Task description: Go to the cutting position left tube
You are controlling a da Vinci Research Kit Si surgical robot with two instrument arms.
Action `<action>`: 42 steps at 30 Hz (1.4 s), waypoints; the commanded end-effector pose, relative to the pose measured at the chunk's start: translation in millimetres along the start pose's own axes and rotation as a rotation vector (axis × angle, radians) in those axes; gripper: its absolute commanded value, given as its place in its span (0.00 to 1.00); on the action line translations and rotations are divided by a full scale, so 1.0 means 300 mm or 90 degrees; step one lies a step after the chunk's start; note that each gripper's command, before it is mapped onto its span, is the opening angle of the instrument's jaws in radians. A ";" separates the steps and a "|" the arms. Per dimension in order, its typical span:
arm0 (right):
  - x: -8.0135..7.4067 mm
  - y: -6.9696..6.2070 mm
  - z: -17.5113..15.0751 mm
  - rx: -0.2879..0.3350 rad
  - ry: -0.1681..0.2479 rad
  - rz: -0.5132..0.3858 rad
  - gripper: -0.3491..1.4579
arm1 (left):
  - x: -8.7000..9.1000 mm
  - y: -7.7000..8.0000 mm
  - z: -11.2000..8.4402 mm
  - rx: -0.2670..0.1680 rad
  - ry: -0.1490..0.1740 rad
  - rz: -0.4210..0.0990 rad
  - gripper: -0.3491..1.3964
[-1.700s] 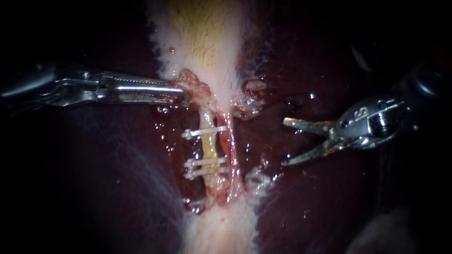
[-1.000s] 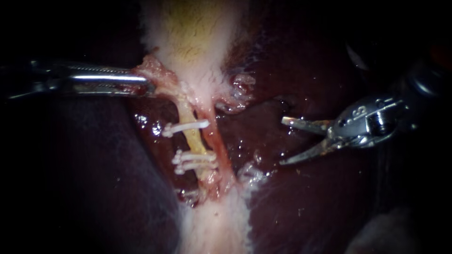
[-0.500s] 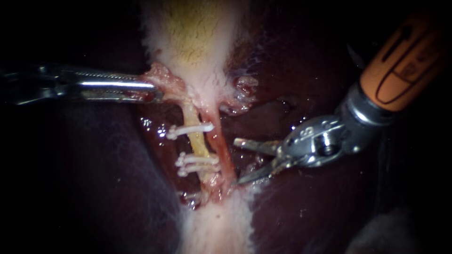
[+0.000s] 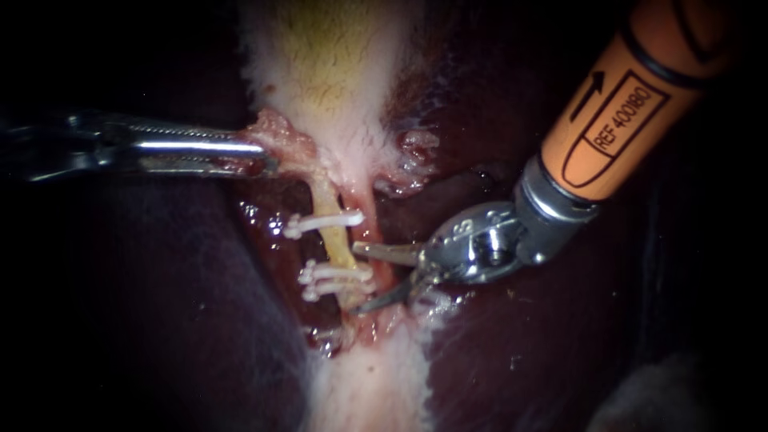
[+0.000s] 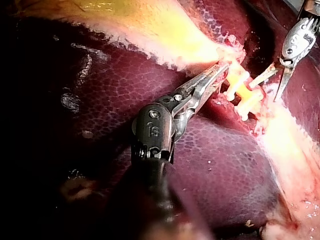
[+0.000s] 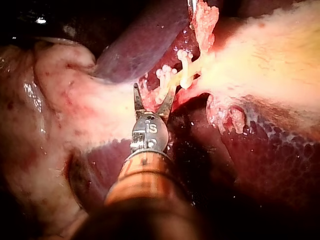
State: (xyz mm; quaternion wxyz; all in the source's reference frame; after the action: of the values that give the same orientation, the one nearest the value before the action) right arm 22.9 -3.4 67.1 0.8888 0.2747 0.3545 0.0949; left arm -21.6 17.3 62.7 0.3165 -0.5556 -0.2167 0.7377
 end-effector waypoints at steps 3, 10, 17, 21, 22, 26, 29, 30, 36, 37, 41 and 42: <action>-0.0012 0.0027 0.001 -0.001 0.000 0.000 0.91 | -0.0001 0.0002 0.0002 -0.002 0.000 0.000 0.00; -0.0031 0.0091 0.005 -0.004 -0.001 -0.001 0.91 | -0.0003 0.0003 0.0004 -0.002 0.000 0.001 0.00; -0.0027 0.0136 0.007 0.014 0.023 -0.002 0.91 | -0.0003 0.0003 0.0006 -0.002 0.000 0.001 0.00; -0.0005 0.0143 0.009 0.046 0.072 0.013 0.91 | -0.0003 0.0003 0.0007 -0.001 0.000 0.001 0.00; 0.0002 0.0143 0.009 0.055 0.079 0.017 0.91 | -0.0003 0.0003 0.0007 -0.001 0.000 0.001 0.00; 0.0029 0.0140 0.012 0.099 0.114 0.037 0.90 | -0.0002 0.0003 0.0007 -0.001 0.000 0.001 0.00; 0.0049 0.0135 0.014 0.119 0.131 0.043 0.90 | -0.0002 0.0003 0.0009 -0.001 0.000 0.001 0.00; 0.0056 0.0131 0.015 0.124 0.137 0.043 0.90 | -0.0002 0.0003 0.0009 -0.001 0.000 0.001 0.00; 0.0087 0.0089 0.017 0.165 0.154 0.042 0.88 | -0.0002 0.0003 0.0009 -0.001 0.000 0.001 0.00; 0.0091 0.0082 0.017 0.171 0.156 0.042 0.87 | -0.0002 0.0003 0.0010 -0.001 0.000 0.001 0.00; 0.0113 0.0064 0.019 0.181 0.159 0.046 0.87 | -0.0001 0.0002 0.0011 -0.001 0.000 0.001 0.00; 0.0118 0.0064 0.019 0.182 0.161 0.045 0.87 | -0.0002 0.0002 0.0012 -0.001 0.000 0.001 0.00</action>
State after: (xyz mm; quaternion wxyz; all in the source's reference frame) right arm 29.7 -2.9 69.5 0.7846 0.3968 0.4640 0.1078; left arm -22.0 17.2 62.9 0.3154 -0.5560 -0.2173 0.7376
